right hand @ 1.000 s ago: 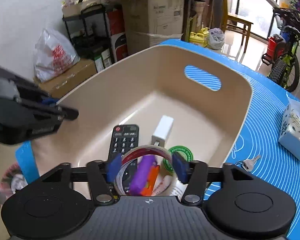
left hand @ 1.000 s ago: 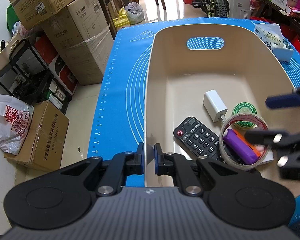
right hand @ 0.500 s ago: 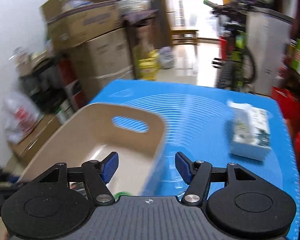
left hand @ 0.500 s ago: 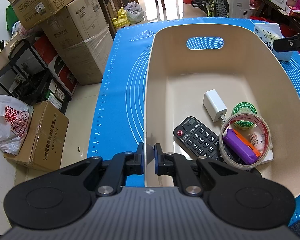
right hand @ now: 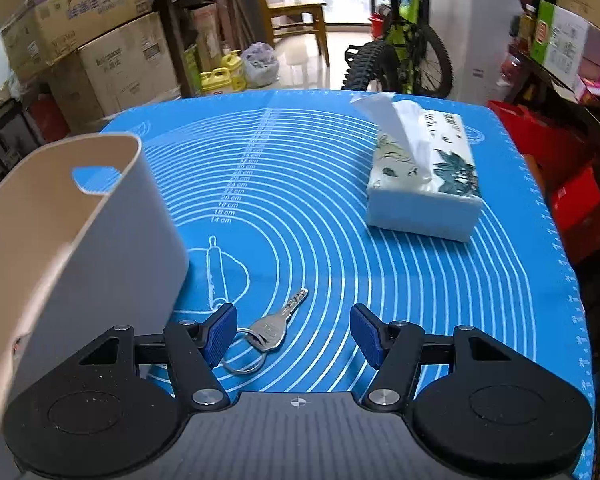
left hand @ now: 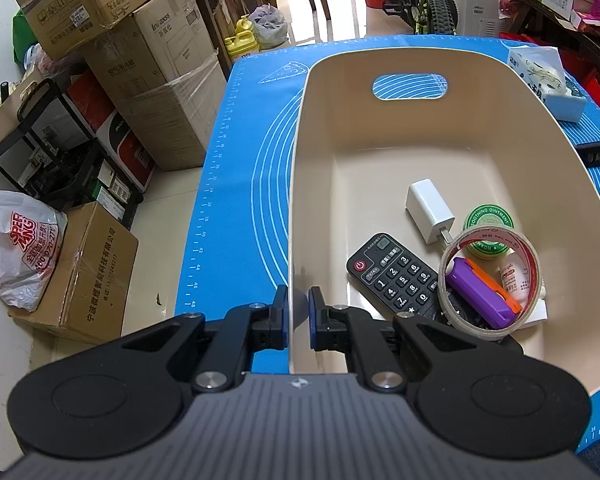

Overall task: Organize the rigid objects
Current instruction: 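Move the right gripper to the silver keys and grasp the key, then carry the keys into the bin and release them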

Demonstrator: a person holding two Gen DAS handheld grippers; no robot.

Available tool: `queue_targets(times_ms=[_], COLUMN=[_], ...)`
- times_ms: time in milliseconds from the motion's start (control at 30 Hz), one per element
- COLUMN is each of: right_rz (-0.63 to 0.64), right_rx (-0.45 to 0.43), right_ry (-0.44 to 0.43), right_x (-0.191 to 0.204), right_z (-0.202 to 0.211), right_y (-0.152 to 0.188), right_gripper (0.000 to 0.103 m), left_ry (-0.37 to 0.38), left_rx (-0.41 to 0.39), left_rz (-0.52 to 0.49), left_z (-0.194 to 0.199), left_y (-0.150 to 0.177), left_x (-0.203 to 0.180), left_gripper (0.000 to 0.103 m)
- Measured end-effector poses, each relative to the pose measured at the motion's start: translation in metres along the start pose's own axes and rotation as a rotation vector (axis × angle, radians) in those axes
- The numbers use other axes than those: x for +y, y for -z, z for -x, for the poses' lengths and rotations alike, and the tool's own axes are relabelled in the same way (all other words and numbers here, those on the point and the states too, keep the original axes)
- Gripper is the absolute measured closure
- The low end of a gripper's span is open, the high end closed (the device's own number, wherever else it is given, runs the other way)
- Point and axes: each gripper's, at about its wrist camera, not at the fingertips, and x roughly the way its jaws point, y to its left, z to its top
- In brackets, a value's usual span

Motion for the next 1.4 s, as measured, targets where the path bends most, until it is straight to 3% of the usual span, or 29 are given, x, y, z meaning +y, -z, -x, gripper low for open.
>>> queue_targets(times_ms=[267, 500, 633, 800, 833, 1100, 1400], right_rz=[0.124, 0.211, 0.193, 0.155, 0.151, 0.169, 0.082], right_rx=[0.013, 0.030, 0.026, 0.022, 0.018, 0.024, -0.021], right_ry=[-0.057, -0.027, -0.026, -0.035, -0.053, -0.037, -0.078], right_x=[0.023, 0.038, 0.033, 0.024, 0.024, 0.029, 0.018], right_z=[-0.013, -0.021, -0.018, -0.013, -0.011, -0.010, 0.008], right_y=[0.009, 0.022, 0.022, 0.021, 0.020, 0.023, 0.013], right_gripper=[0.034, 0.036, 0.058, 0.072, 0.088, 0.089, 0.089], left_ry=[-0.001, 0.001, 0.000, 0.000, -0.001, -0.002, 0.000], left_rx=[-0.004, -0.004, -0.006, -0.006, -0.006, -0.007, -0.006], left_rz=[0.002, 0.001, 0.005, 0.003, 0.002, 0.001, 0.002], left_z=[-0.001, -0.001, -0.002, -0.001, -0.001, -0.001, -0.001], left_y=[0.000, 0.001, 0.000, 0.000, 0.000, 0.000, 0.000], left_x=[0.001, 0.001, 0.000, 0.000, 0.000, -0.001, 0.000], left_gripper=[0.092, 0.092, 0.092, 0.092, 0.092, 0.092, 0.092])
